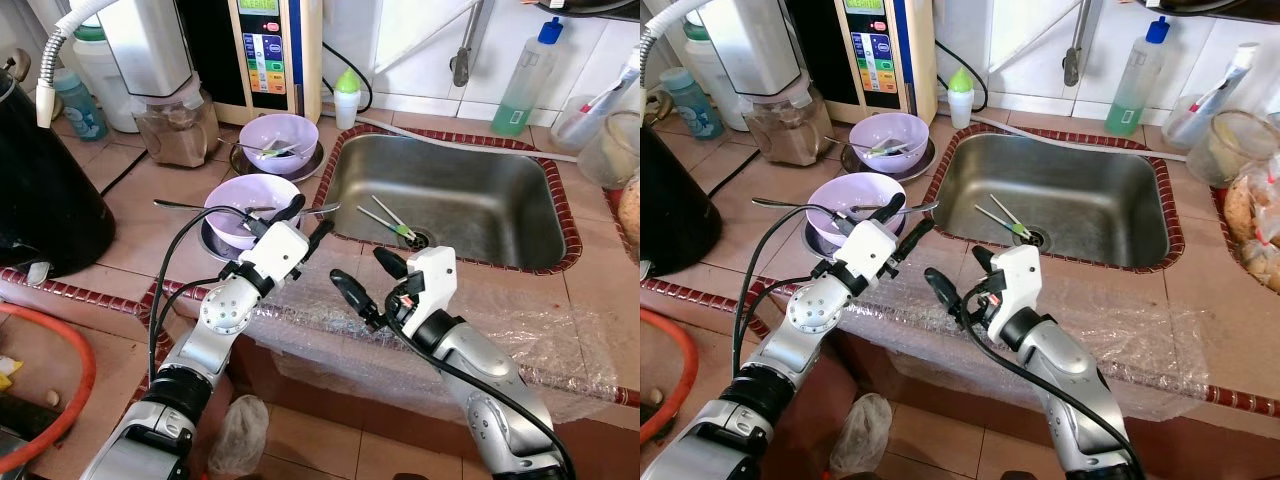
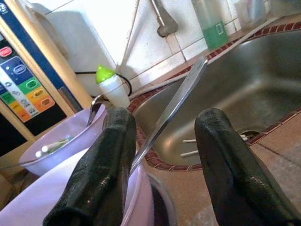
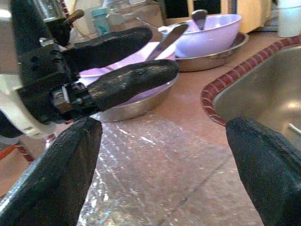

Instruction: Kitchen organization

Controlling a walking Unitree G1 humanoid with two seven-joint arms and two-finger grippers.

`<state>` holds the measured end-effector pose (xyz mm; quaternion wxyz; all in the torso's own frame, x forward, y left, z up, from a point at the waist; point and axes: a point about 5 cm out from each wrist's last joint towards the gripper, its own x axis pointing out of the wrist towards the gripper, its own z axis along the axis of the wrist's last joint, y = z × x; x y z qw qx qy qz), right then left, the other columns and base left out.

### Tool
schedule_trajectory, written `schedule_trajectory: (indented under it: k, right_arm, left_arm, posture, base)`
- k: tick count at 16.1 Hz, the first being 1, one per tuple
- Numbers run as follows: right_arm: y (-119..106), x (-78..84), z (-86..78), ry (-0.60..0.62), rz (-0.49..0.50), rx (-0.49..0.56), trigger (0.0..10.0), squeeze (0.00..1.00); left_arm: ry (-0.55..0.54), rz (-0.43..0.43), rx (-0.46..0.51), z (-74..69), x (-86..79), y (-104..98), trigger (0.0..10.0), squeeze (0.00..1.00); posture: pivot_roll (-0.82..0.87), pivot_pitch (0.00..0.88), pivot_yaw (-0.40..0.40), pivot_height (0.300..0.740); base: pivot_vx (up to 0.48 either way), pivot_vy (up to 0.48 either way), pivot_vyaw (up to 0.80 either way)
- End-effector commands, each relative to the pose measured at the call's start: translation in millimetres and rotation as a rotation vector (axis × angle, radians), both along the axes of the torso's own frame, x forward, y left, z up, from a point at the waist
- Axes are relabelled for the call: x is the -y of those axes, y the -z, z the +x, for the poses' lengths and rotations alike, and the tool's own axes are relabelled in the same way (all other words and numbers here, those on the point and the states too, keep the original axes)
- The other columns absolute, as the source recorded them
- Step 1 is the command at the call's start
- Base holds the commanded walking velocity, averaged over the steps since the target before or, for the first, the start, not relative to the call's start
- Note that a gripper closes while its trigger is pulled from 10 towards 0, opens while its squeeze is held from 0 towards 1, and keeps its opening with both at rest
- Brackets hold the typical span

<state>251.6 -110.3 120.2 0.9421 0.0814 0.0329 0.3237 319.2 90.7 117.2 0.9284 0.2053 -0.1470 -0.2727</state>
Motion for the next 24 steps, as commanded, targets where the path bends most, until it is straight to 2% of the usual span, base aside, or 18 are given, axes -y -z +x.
schedule_trajectory:
  k: [1,10,21,24]
  right_arm:
    - [-5,-2.8,0.5,-0.023,0.011,0.012,10.0,0.00]
    - [-6,1.0,5.2,-0.056,0.001,0.010,10.0,0.00]
    - [-2,0.4,6.6,-0.061,-0.005,0.004,10.0,0.00]
    - [-5,3.0,11.7,-0.016,-0.005,0.030,10.0,0.00]
  left_arm:
    - [-0.006,0.005,0.025,3.5,-1.7,-5,0.0,0.00]
    - [-0.003,-0.027,0.081,5.7,-3.1,-17,0.0,0.00]
    - [0.050,-0.080,0.138,-3.8,6.7,-33,0.0,0.00]
    - [-0.004,-0.114,0.222,-1.7,-2.4,-53,0.0,0.00]
  posture:
    - [-0.11,0.000,0.044,0.740]
    - [-0.11,0.000,0.046,0.740]
    - [-0.09,0.000,0.044,0.740]
    - [-0.10,0.000,0.041,0.740]
  base:
    - [0.000,0.000,0.00]
    - [0.000,0.000,0.00]
    - [0.000,0.000,0.00]
    - [0.000,0.000,0.00]
